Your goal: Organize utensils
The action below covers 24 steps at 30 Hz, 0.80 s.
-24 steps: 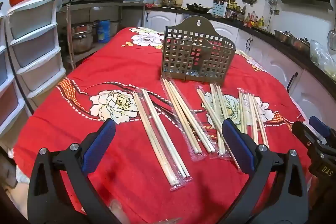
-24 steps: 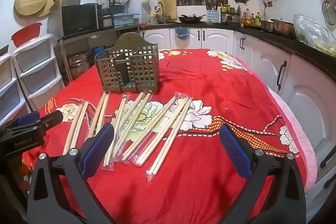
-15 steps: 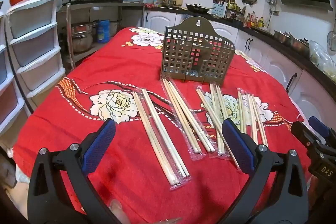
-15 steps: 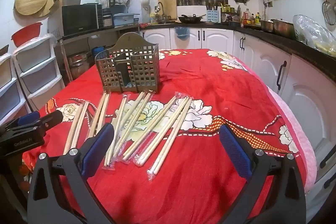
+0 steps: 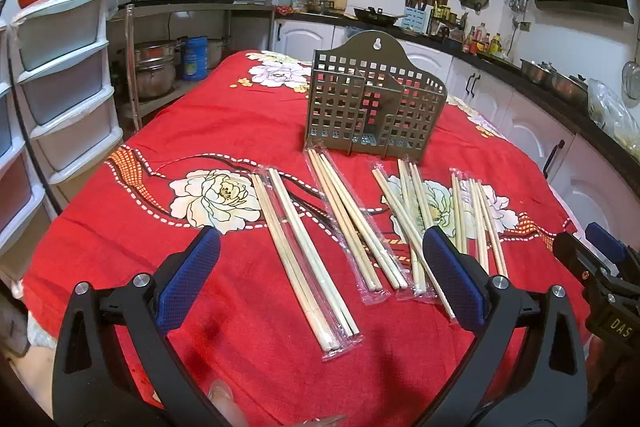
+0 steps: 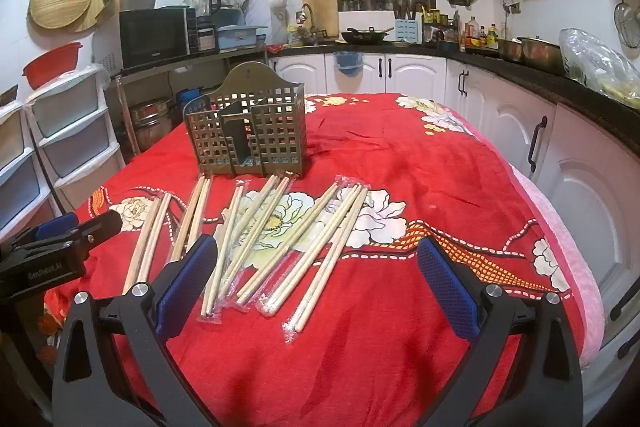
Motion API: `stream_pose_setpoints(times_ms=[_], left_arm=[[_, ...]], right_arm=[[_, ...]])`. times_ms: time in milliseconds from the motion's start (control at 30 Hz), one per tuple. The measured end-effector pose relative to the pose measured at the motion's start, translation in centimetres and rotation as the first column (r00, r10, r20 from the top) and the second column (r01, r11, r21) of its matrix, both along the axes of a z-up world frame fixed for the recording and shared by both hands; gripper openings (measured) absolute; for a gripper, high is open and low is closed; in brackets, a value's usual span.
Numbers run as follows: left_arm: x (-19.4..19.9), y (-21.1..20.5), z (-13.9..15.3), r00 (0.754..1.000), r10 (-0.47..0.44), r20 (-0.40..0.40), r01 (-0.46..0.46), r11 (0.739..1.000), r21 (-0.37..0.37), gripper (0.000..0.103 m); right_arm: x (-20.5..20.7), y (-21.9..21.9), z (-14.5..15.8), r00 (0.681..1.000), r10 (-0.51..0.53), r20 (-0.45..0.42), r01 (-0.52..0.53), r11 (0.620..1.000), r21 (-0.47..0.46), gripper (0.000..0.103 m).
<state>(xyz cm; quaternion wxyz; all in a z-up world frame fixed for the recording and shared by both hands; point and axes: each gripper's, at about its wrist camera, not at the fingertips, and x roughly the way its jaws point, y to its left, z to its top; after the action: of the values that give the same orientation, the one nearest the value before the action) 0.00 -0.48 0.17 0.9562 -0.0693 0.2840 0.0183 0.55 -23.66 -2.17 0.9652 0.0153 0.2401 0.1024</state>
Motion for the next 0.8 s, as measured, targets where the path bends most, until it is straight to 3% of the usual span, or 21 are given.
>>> stream_pose_setpoints(times_ms=[800], left_arm=[[-0.17,-0.38,0.08,1.0,-0.004,0.0,0.004,1.0,-0.009,0.093]], right_arm=[[-0.16,0.03,-0.05,1.0,0.001,-0.002,-0.001,1.0,0.001,0.097]])
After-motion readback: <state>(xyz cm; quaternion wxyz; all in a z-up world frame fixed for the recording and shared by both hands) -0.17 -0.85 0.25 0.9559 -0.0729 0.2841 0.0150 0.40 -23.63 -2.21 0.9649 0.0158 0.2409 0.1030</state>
